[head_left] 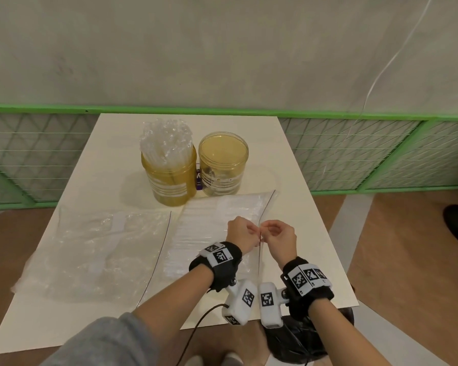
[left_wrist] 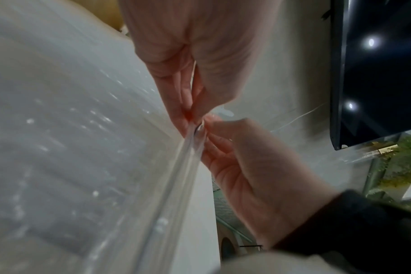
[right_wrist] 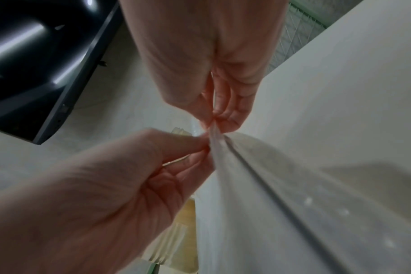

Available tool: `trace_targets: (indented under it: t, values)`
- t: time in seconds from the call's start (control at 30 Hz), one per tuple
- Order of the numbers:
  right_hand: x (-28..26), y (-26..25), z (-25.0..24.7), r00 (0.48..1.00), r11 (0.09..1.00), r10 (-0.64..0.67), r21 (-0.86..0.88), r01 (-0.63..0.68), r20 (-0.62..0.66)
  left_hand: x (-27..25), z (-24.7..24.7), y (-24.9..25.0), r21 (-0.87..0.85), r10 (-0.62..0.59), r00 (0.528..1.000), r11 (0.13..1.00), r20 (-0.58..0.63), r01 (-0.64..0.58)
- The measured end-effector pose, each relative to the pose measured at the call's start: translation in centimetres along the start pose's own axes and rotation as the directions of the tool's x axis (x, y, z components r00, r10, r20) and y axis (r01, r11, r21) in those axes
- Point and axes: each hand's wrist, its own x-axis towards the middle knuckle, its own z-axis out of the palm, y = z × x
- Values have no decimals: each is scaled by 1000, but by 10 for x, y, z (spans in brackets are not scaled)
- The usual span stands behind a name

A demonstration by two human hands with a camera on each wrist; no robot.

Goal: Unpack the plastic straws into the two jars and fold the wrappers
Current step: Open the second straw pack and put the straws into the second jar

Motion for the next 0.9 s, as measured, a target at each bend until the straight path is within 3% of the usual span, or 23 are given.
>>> trace_targets:
  t: [0.2,0.33,0.43,0.53,0.63,0.77,0.83,0.9]
  values:
    - [4,1,4,995,998,1,-69,-8,-95,2,0,0,-38,18,999,999,-29,-19]
    - [7,18,-19,973,996,67,-40,-78,-221,10,-15,-4,-181,-6,998,983,-61,-5]
    - [-1,11,-17,994,999,25,24,-23,-109,11,-14,-4,-179,2,1000,984,-31,-8]
    - [-8,-1,-5,989,979,141,138,-147,52,6,-4,1,-160,20,1000,987,12,-18]
    - [-9,-3,-6,990,982,135,129,-138,32,3,2,3,-175,47,994,984,95,-30]
    - [-8,0,-11,992,988,56,151,-39,-109,-2,1,8,-59,207,974,978,96,-202]
    - [-7,1,-13,989,999,-33,31,37,-145,2,-1,6,115,294,948,945,123,-307]
    - [-6,3,-15,986,986,-116,-135,100,-117,2,-4,5,251,279,948,917,154,-310]
